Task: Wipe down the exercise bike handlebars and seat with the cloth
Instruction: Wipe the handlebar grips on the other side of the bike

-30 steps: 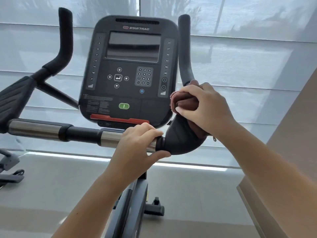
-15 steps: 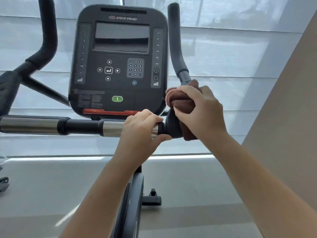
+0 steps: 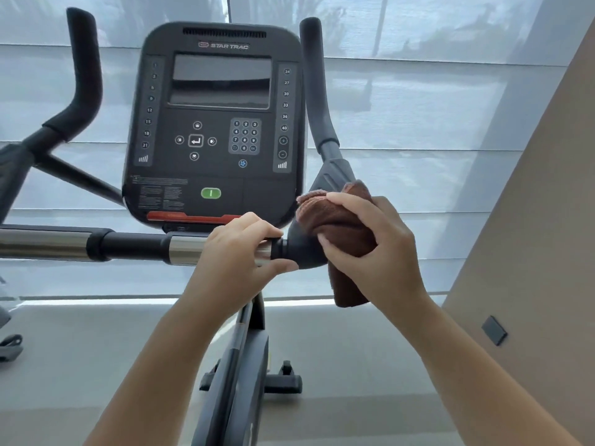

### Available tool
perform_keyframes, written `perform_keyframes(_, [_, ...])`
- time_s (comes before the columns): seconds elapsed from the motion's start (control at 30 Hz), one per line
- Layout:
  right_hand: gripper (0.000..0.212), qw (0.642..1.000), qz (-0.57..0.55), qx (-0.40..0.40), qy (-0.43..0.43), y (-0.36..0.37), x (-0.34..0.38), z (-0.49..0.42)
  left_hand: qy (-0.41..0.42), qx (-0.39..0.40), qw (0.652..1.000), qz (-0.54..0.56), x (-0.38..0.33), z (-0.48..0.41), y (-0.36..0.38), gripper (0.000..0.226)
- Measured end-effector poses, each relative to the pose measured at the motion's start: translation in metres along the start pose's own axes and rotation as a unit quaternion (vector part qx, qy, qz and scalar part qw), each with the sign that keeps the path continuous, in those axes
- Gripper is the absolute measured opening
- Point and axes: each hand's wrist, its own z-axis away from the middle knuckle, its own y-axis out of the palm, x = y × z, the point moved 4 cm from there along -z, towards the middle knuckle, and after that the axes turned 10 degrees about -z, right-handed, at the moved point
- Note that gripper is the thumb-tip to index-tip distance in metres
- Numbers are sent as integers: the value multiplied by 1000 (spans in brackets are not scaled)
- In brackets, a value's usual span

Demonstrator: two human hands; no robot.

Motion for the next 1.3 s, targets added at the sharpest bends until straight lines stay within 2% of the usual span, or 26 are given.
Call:
perform_keyframes(0.1, [41, 993, -58, -91, 39, -22, -28, -25, -12, 29, 999, 29, -2, -3, -4, 48])
perform_keyframes(0.17, [34, 983, -108, -118, 88, -29, -54, -56, -15, 37, 999, 32, -10, -9, -7, 54])
perform_keyframes(0.23, [27, 972, -177, -76, 135, -21, -76, -88, 10, 45, 999, 18, -25, -23, -6, 64])
perform_keyframes(0.3, [26, 943, -274, -34, 184, -8, -92, -99, 38, 64, 997, -1, -43, -40, 1, 65])
perform_keyframes(0.37, [24, 922, -323, -43, 211, -6, -100, -85, 58, 71, 995, -40, -57, -56, 11, 60])
perform_keyframes(0.43, [24, 920, -331, -60, 201, -11, -102, -55, 68, 67, 992, -79, -64, -67, 19, 56])
perform_keyframes(0.53, [25, 917, -365, -35, 157, -15, -100, -28, 50, 60, 995, -66, -62, -67, 23, 53])
perform_keyframes(0.63, [26, 926, -347, -41, 140, -16, -109, -57, 23, 43, 997, -60, -62, -64, 24, 56])
perform_keyframes(0.77, [25, 918, -344, -24, 196, -4, -128, -106, -5, 43, 998, -37, -62, -62, 24, 56])
perform_keyframes(0.93, [25, 908, -364, -5, 208, -5, -127, -79, -18, 10, 1000, -10, -58, -47, 22, 52])
perform_keyframes(1.1, [24, 916, -334, -84, 207, -10, -108, -47, 11, 3, 1000, -10, -52, -32, 14, 41])
perform_keyframes(1.3, [23, 903, -281, -237, 223, -2, -76, -10, 37, -18, 999, -6, -32, -5, 7, 29])
